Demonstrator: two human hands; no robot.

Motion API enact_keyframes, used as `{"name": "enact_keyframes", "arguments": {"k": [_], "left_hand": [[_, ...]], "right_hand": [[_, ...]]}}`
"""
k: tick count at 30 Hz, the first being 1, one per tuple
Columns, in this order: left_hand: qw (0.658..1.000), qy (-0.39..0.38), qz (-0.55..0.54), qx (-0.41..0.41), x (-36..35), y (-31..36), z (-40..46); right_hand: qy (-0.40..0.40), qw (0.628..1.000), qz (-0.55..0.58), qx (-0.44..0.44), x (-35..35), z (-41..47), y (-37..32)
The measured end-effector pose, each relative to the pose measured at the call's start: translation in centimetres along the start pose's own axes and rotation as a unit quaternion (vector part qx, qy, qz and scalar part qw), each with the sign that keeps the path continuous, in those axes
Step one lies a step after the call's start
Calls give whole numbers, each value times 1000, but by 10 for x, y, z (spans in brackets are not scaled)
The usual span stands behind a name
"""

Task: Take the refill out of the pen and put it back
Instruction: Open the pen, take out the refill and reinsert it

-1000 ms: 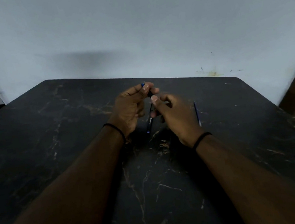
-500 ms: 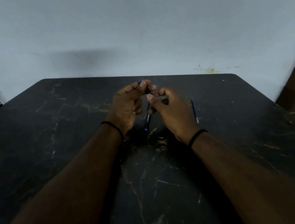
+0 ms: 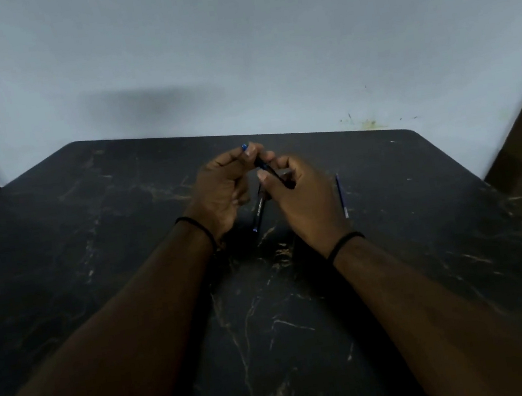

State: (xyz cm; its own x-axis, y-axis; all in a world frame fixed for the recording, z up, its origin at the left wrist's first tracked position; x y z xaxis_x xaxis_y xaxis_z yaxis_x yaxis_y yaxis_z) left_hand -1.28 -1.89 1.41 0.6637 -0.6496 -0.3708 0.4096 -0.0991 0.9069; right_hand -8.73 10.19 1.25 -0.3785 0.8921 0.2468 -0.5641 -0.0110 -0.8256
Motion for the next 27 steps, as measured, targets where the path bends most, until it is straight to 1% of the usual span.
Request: {"name": "enact_keyframes", "arguments": {"k": [2,5,7,10,12,16,20,22,25,27], "left_hand": [[1000,10,7,-2,1,1,1],[999,50,11,2,5,2,2],[998,62,4,2,6,3,2],[998,59,6,-2,6,2,4],[999,50,10,-2,7,0,5],[998,56,17,-2,6,1,3],[994,109,26,-1,10,3,2],[989,141,41,-15,15,8,4],[971,222,66,-63,20,21,5],[956,275,64,-80,24,24,5]], "right_hand": [[-1,1000,-23,-5,0,2,-1],[5,998,-53,19,1,4,-1],[-6,998,-60,30,2,4,0],[-20,1000,-10,16,1,5,1],[-10,1000,23,8,0,5,4],[7,999,30,33,0,3,3],[0,997,-28,71,-1,3,9],[20,994,-59,85,2,6,11],[61,990,-76,101,5,10,11],[68,989,-75,109,6,10,12]]}}
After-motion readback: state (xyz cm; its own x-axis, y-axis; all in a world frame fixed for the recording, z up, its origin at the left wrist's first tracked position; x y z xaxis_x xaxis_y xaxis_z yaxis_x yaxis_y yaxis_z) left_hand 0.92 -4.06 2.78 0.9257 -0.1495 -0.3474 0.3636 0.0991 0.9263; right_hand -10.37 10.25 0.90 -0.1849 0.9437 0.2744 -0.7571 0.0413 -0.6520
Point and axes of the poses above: each hand's wrist, its own z-axis towards the middle knuckle, its own x-axis out of the back of the hand, y = z × x, the point moved 3 cm from there along z, towards the middle knuckle, and after that the axes turned 10 degrees about y, right-handed, at the moved point
